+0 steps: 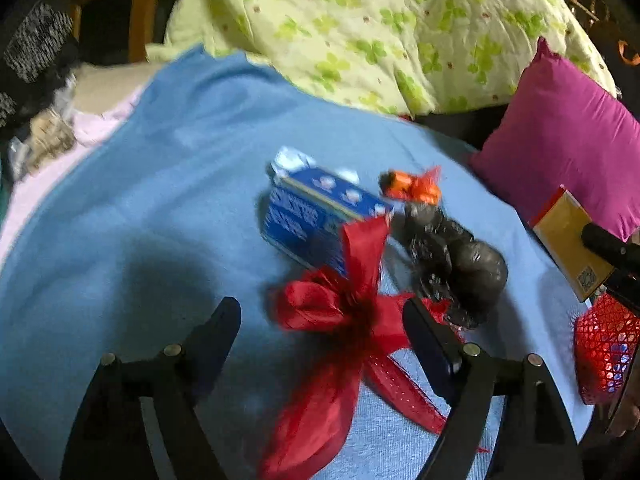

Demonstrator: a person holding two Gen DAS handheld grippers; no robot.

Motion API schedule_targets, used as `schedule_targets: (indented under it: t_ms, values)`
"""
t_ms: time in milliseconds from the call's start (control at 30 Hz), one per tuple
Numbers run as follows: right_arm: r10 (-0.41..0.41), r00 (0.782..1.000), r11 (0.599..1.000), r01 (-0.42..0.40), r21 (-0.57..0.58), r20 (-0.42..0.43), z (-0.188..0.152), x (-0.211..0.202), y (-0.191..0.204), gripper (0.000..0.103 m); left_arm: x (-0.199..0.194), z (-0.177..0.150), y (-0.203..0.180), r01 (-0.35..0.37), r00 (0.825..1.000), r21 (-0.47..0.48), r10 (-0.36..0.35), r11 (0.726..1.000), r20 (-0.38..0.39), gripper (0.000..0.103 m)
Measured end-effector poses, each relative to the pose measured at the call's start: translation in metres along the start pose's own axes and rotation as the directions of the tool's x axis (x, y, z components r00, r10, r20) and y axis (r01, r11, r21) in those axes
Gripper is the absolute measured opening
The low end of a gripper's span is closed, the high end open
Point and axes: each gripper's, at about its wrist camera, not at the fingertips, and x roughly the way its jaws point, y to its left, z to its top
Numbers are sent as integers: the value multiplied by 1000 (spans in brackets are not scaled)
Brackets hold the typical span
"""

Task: Collect trash
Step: 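Grasp the red ribbon bow with the left gripper while the right gripper holds the box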

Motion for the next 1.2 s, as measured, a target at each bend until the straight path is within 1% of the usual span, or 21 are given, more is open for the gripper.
schedule_targets:
  t_ms: [67,167,200,233,267,300,333,367,433,467,633,700,767,833,900,1000,1067,1133,1200]
  values:
    - [-2,1000,1000,2,-5,-7,-1,2,-1,51,15,-1,4,22,999,-38,-24,999,-41,83]
    - [0,1000,1000,0,-12,-16,-3,6,1,51,25,-1,10,71,995,-97,-77,993,-59,83]
    - [0,1000,1000,0,-16,-16,-3,7,2,51,27,-1,11,83,994,-113,-90,990,-60,78]
    - [0,1000,1000,0,-19,-16,-3,7,3,51,28,-1,12,96,993,-121,-103,988,-59,71]
    - [0,1000,1000,0,-22,-16,-4,7,3,51,29,-1,12,126,989,-131,-135,983,-60,57]
    - [-1,1000,1000,1,-25,-16,-4,7,3,51,29,-2,12,151,985,-138,-161,979,-59,48]
    - [-3,1000,1000,2,-28,-16,-4,7,3,51,28,-2,11,171,983,-135,-179,976,-51,42]
    - [-5,1000,1000,4,-29,-15,-5,7,3,51,26,-2,8,172,983,-124,-179,977,-46,32]
    - [-5,1000,1000,5,-28,-10,-4,5,2,51,20,-3,5,160,986,-105,-164,982,-33,22]
    - [-5,1000,1000,5,-28,-6,-4,4,2,51,16,-4,5,164,986,-106,-168,981,-25,15]
    - [0,1000,1000,1,-30,19,-3,-2,2,51,3,0,7,163,986,-115,-165,980,-6,10]
    - [4,1000,1000,-3,-27,29,-2,-4,2,51,-8,3,5,157,988,-94,-156,983,21,10]
    - [10,999,1000,-9,-25,37,-1,-6,2,51,-25,5,4,166,985,-69,-162,984,59,10]
    - [16,999,1000,-15,-27,47,0,-7,2,51,-40,6,2,155,984,-39,-151,987,96,10]
    - [21,998,999,-20,-30,54,1,-9,3,51,-53,7,-2,123,984,-2,-121,992,132,10]
    - [25,998,999,-22,-46,64,0,-12,7,51,-72,5,-9,41,985,59,-50,997,166,10]
    - [25,998,998,-21,-57,65,0,-13,10,51,-87,3,-15,16,980,88,-33,996,195,10]
    - [36,997,998,-32,-55,69,-2,-18,11,51,-98,2,-24,-27,975,123,-2,992,223,10]
    - [30,996,997,-24,-70,86,-6,-27,15,51,-114,1,-35,-68,964,163,23,984,266,10]
